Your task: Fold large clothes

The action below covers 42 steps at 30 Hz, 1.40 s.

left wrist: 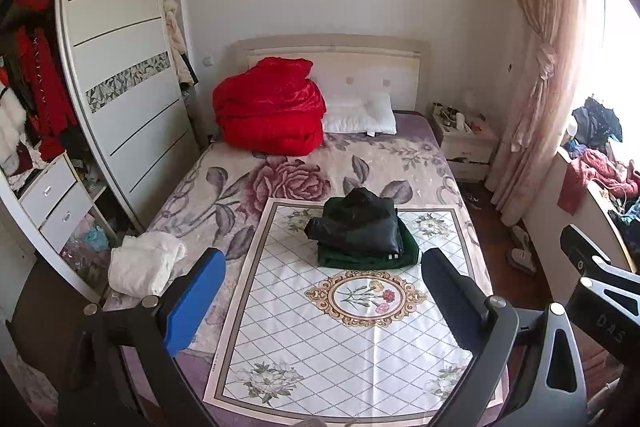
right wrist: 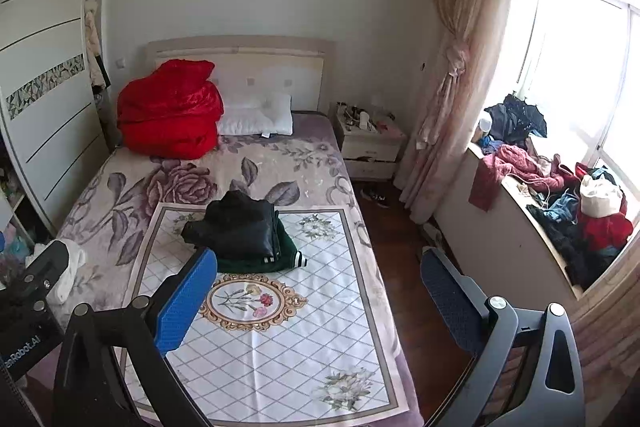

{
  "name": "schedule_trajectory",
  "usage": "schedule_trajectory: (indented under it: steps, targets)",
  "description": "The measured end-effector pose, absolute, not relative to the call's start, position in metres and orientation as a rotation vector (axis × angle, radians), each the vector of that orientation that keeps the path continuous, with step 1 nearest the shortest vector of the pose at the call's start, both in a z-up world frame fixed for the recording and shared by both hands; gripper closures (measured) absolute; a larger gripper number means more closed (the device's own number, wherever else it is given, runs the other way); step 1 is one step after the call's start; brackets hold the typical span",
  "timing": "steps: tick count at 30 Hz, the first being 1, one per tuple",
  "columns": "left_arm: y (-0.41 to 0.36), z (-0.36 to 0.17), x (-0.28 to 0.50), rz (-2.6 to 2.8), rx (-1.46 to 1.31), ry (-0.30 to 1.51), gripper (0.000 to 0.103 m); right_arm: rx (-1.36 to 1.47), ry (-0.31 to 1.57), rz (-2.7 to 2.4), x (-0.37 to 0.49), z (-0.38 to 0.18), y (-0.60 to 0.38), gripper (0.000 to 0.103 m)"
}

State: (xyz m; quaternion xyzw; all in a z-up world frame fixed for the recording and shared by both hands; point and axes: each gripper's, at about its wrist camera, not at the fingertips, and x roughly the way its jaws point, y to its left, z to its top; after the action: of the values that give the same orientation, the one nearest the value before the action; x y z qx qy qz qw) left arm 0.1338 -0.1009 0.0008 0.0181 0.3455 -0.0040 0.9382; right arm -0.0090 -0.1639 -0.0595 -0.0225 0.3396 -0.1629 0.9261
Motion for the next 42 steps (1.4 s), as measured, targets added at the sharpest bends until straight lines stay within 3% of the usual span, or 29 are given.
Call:
schedule_trajectory:
  steps: [42]
  targets:
    - [-0.1,0.013,0.123,0.01,0.027,0.687,0.002,-0.027,0.713,-0.242,-0.006,-0.057,-0.173,0.0]
